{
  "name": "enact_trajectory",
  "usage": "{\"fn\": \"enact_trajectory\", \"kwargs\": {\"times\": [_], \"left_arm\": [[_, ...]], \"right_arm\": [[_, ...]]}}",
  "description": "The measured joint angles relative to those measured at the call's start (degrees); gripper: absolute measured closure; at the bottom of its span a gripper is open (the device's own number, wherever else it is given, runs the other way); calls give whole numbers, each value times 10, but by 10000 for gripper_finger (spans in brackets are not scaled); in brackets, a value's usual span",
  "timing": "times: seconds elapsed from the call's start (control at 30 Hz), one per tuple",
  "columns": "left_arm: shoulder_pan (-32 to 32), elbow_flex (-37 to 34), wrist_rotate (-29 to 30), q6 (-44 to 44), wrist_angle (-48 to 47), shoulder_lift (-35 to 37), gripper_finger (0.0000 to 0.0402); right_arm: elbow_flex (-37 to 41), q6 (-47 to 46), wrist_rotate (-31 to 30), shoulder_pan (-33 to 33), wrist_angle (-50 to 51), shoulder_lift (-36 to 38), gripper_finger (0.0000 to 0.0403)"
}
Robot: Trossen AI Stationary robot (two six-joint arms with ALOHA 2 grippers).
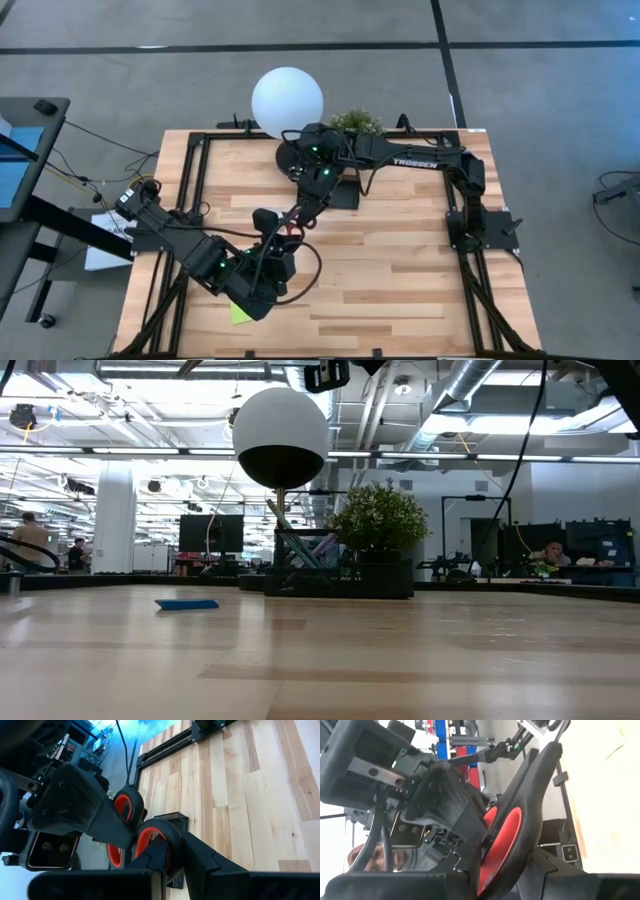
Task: Pick and place office supplies into organizer
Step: Put the black scissors into the black desk organizer
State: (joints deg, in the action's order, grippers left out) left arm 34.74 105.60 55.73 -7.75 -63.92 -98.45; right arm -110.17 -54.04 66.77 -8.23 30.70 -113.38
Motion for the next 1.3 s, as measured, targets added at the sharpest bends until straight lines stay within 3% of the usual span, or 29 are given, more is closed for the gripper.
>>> {"fn": "enact_trajectory", "kwargs": {"times": [0.6, 0.93, 1.3], "left_arm": [[-3, 0, 1, 0, -2, 0, 376], [-8, 0, 1, -2, 0, 0, 376], [-9, 14, -2, 4, -19, 0, 376]], "right_arm": [[0, -17, -29, 0, -4, 0, 310], [0, -89, -141, 0, -1, 0, 301], [0, -63, -171, 0, -37, -1, 301]]}}
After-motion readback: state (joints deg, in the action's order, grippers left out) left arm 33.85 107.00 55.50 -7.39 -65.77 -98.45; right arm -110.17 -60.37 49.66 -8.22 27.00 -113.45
